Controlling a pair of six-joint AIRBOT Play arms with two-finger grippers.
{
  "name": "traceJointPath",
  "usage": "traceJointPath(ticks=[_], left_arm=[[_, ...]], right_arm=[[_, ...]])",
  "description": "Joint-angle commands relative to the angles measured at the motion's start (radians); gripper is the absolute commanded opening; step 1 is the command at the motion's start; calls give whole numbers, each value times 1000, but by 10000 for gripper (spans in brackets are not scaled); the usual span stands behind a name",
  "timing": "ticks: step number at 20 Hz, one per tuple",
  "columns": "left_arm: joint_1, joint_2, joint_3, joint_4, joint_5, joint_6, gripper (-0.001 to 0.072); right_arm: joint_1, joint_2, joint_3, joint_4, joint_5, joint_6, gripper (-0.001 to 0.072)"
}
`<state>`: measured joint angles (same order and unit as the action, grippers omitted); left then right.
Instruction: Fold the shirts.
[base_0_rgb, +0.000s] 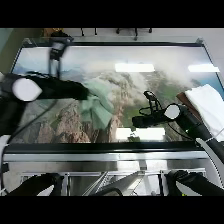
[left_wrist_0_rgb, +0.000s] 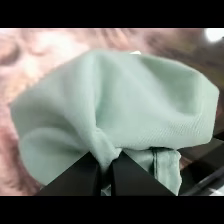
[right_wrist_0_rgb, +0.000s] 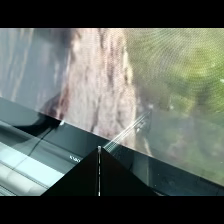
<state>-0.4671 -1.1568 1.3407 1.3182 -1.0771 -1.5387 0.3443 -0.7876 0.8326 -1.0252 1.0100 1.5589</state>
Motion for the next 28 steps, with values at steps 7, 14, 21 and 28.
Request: traceJointPath(ticks=[7,14,21,28], left_arm=[[-109,-259,88,-10,9,-10,691],[44,-105,-171,-41,-149,20,691],[42,23,-723,-516,315,169,691],[42,-104,-770,-719,424,319,689]], right_arm=[[1,0,0,0,0,0,23],[1,0,0,0,-25,0,23],[-43,15,0,-71,69,2,509],[-61,10,-62,-105,166,-115,705]])
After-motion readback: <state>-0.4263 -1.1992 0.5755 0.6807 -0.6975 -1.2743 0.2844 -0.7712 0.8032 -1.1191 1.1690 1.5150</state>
